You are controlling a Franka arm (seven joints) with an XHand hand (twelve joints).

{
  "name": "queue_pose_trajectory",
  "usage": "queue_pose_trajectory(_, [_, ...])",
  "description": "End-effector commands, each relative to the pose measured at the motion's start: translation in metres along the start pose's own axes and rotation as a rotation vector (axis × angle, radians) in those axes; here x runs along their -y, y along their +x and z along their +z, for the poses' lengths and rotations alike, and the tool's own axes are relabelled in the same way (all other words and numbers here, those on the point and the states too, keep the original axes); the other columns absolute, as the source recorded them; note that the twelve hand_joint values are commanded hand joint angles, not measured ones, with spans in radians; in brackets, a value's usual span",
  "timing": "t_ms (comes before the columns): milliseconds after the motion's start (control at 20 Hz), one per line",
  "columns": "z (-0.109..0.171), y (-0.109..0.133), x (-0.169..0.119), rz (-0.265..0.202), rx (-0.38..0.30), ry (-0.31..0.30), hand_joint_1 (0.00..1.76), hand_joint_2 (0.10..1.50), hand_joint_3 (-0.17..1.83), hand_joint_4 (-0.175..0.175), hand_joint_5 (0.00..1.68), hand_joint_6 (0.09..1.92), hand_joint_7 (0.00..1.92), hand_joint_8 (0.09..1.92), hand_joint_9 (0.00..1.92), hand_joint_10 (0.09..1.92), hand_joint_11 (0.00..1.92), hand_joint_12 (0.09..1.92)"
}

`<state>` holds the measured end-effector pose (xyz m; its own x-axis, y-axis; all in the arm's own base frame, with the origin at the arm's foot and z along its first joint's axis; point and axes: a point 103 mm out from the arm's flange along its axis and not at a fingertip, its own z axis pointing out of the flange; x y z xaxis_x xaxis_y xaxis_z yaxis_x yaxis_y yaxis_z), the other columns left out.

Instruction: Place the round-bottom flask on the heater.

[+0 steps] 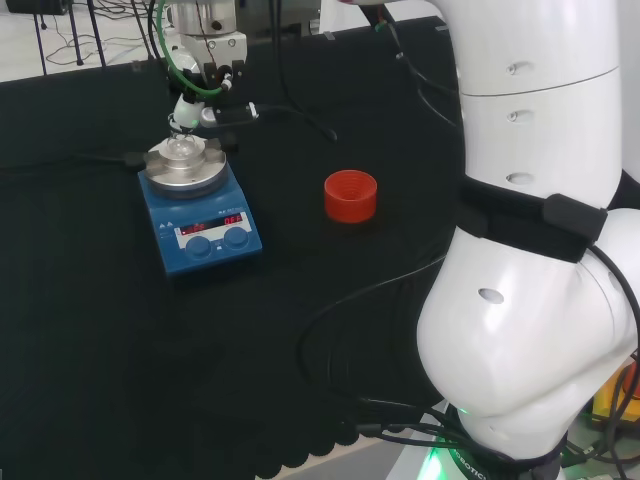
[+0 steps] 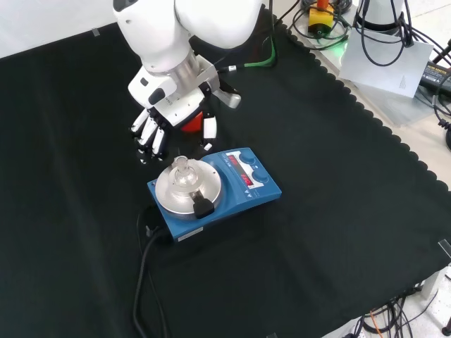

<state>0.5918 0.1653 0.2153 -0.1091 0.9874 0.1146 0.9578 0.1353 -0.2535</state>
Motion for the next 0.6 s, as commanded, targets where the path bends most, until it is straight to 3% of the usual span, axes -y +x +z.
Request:
queue_pose_trajectory(50, [0.000,-0.004,0.001,0.011,0.001,0.027,1.03,0.55,0.77,-0.046,0.54,0.85,0.26,0.66,0.54,0.65,0.21,1.34])
queue_pose_trajectory(600, [-0.013,-0.019,0.023,0.026,-0.020,-0.009,1.00,0.53,0.77,-0.051,0.43,0.64,0.23,0.68,0.51,0.68,0.18,1.36])
